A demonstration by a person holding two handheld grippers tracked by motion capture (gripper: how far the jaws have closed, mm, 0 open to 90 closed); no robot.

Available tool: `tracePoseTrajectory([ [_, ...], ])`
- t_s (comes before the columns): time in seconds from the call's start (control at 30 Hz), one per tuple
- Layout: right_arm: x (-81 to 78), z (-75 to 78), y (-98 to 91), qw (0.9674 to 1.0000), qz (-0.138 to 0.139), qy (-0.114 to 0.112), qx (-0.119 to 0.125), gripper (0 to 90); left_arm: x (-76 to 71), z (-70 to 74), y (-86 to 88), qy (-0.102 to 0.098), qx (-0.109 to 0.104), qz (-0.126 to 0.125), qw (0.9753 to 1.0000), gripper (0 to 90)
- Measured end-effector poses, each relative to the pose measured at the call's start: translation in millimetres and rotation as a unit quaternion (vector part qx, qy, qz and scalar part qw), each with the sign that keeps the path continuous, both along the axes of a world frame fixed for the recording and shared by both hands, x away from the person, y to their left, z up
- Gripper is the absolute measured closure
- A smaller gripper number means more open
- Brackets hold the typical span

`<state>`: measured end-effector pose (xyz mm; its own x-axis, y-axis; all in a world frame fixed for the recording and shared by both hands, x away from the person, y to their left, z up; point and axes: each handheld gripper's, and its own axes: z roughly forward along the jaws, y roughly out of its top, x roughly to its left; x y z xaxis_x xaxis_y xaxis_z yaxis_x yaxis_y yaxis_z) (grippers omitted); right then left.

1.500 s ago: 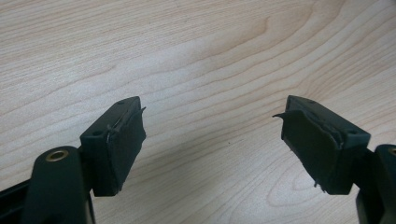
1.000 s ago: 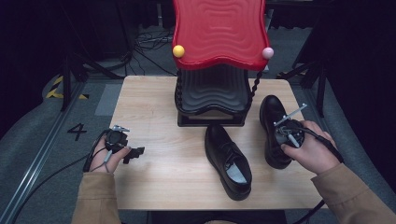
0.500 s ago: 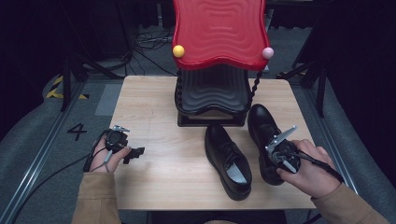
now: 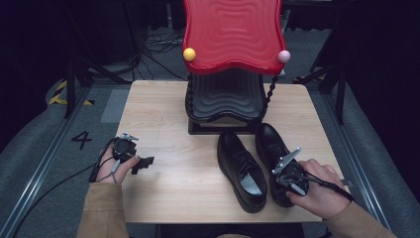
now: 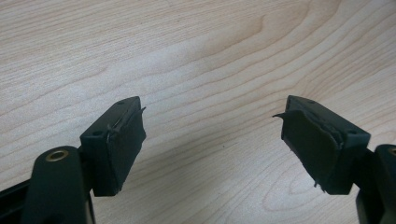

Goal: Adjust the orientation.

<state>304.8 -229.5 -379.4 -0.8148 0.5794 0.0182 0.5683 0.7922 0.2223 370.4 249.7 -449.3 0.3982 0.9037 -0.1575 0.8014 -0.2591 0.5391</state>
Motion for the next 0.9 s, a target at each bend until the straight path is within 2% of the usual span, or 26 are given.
tracePoseTrajectory([
  [0.23, -5.8, -10.7, 14.2, 0.9993, 0.02, -0.018, -0.026, 80.6, 0.0, -0.1, -1.1, 0.001, -0.001, 0.001, 1.0, 21.9],
  [0.33, -5.7, -14.3, 17.3, 0.9994, 0.021, -0.013, -0.023, 80.6, -0.1, 0.2, -0.8, 0.0, -0.001, 0.0, 1.0, 21.9],
  [0.4, -5.6, -18.0, 19.6, 0.9992, 0.031, -0.004, -0.025, 80.6, 0.0, 0.2, -0.3, -0.001, -0.001, 0.0, 1.0, 21.9],
  [0.53, -5.4, -20.7, 22.4, 0.9988, 0.041, -0.002, -0.028, 80.4, 0.1, -0.2, -0.2, 0.001, 0.0, 0.001, 1.0, 21.9],
  [0.7, -7.3, -20.7, 24.5, 0.998, 0.061, 0.005, -0.017, 79.8, 0.4, -0.2, -0.6, 0.001, 0.001, 0.0, 1.0, 21.9],
  [0.9, -7.5, -20.6, 24.1, 0.9985, 0.053, 0.014, -0.005, 79.7, 0.6, -0.3, -0.6, 0.0, 0.0, -0.001, 1.0, 21.9],
])
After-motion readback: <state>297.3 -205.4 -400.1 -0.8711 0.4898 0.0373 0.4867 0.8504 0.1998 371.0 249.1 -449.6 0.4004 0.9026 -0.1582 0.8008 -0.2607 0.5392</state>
